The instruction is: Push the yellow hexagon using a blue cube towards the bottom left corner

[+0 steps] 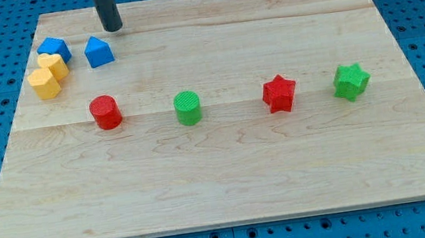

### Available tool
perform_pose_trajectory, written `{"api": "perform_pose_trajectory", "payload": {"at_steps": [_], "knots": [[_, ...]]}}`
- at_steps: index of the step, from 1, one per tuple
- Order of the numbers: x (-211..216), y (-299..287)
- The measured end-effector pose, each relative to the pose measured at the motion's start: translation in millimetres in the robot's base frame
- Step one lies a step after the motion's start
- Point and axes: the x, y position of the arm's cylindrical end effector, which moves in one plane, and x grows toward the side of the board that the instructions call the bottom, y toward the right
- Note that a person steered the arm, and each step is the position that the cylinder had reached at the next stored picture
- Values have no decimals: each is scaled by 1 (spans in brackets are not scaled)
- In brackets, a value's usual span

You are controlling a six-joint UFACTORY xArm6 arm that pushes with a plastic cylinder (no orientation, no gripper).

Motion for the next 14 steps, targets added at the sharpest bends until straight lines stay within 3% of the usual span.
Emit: {"api": "perform_pose_trajectory", "payload": {"at_steps": [5, 7, 10, 11, 13, 14], "knots": [[-19, 0], [-16, -56], [76, -137], [86, -139], [59, -120], [98, -109]]}}
